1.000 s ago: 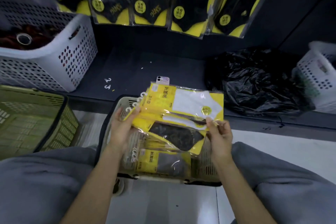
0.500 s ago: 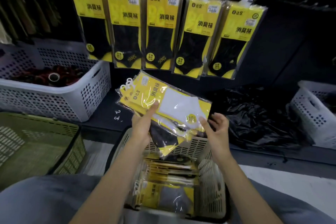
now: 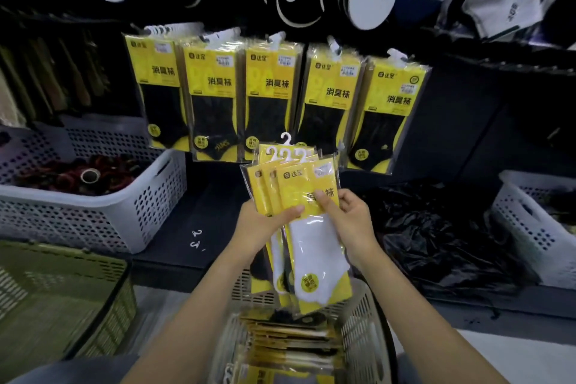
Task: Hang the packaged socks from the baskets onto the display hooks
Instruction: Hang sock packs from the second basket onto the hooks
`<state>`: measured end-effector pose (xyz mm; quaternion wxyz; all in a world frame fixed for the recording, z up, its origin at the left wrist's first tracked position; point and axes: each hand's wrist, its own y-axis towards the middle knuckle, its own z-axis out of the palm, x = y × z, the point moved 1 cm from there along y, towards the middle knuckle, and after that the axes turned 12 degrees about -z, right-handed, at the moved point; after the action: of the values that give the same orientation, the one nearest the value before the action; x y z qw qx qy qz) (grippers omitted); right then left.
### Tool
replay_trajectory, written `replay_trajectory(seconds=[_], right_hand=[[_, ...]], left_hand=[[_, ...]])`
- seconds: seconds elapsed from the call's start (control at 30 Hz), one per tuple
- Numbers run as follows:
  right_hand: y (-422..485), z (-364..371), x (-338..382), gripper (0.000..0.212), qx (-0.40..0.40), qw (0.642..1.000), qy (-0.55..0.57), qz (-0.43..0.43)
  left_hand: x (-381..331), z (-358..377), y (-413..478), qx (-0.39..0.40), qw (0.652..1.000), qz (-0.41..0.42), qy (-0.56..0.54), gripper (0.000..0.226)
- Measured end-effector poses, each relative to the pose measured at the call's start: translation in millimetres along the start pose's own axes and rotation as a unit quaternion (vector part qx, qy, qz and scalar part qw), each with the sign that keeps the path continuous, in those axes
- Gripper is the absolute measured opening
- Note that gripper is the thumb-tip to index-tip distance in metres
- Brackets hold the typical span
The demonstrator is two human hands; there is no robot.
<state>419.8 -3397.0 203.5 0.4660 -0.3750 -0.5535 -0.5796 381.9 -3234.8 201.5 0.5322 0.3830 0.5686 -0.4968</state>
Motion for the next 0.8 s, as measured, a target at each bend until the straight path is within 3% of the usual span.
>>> replay_trajectory(seconds=[0.1, 0.2, 0.43, 0.53, 0.63, 0.8], right_hand=[[2, -7, -1, 0.035, 0.019, 0.998, 0.043, 0.051], [8, -18, 2, 0.026, 0.002, 0.998, 0.047, 0.045], [60, -72, 39, 0.017, -0.163, 0.984, 0.037, -0.057], [94, -92, 61, 0.017, -0.203, 0.974, 0.004, -0.103], [124, -99, 77, 0.009, -0.202, 0.971, -0.013, -0.126], [156, -95, 85, 0.009, -0.163, 0.977, -0.03, -0.133]], left_hand=[[-7, -2, 3, 0.006, 1.0, -0.019, -0.014, 0.029], [-15, -2, 11, -0.002, 1.0, -0.013, -0.022, 0.03], [-53, -5, 37, -0.035, 0.997, 0.07, -0.001, 0.016], [-70, -3, 46, -0.039, 0.995, 0.09, 0.003, 0.023], [-82, 2, 52, -0.038, 0.994, 0.102, -0.002, 0.029], [-94, 10, 60, -0.032, 0.993, 0.111, -0.003, 0.02]])
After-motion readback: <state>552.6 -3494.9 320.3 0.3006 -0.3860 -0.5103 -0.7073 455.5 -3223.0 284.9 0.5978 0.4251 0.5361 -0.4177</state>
